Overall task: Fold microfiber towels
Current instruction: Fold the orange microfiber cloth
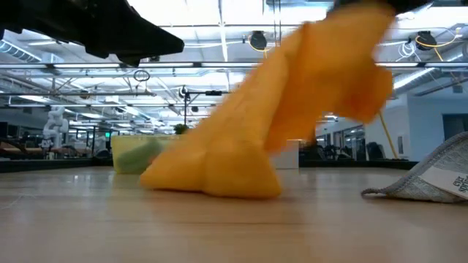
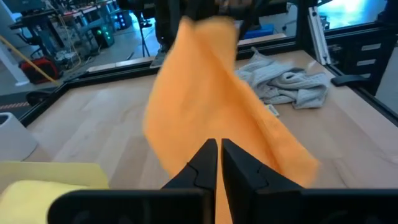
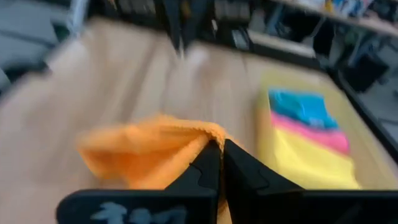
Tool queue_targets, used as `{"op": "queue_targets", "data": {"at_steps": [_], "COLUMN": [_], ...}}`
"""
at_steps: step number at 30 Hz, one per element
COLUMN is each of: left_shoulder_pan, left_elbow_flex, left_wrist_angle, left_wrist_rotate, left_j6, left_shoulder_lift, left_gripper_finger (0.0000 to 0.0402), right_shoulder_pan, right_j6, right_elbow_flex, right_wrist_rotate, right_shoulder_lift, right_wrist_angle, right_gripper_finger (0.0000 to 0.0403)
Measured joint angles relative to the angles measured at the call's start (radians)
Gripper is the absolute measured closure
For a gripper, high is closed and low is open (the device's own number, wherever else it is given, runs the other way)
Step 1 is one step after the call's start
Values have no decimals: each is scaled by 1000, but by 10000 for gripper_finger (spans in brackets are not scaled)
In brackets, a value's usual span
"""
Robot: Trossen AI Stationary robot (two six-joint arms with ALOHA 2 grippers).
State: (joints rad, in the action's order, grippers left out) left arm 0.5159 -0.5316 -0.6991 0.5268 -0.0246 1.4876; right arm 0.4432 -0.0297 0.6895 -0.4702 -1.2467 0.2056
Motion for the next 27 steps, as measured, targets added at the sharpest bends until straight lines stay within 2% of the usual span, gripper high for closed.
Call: {"op": "queue_targets", "data": {"at_steps": [4, 10, 13, 15, 20, 23, 27], "left_shoulder_pan": [0, 0, -6, -13, -23, -23, -23], "left_elbow_flex": [0, 0, 0, 0, 0, 0, 0], "left_wrist_angle": [1, 1, 1, 1, 12, 20, 23], "left_wrist_rotate": [25, 25, 25, 25, 25, 24, 24], "left_j6": [0, 1, 5, 11, 28, 33, 33], "left_shoulder_lift": [0, 0, 0, 0, 0, 0, 1], "left_gripper_finger": [376, 376, 376, 376, 376, 376, 376], "right_shoulder_pan": [-31, -74, -109, -128, -159, -157, -131], "right_j6": [26, 162, 307, 393, 468, 384, 216], "right_elbow_flex": [-71, -80, -49, -28, -3, -2, -18], "right_wrist_rotate": [-31, -266, -275, -228, 32, 150, 211], "right_shoulder_lift": [2, 50, 85, 107, 144, 147, 114], "right_wrist_angle": [-57, -462, -649, -739, -795, -739, -535], "right_gripper_finger": [399, 375, 346, 325, 275, 255, 243]}}
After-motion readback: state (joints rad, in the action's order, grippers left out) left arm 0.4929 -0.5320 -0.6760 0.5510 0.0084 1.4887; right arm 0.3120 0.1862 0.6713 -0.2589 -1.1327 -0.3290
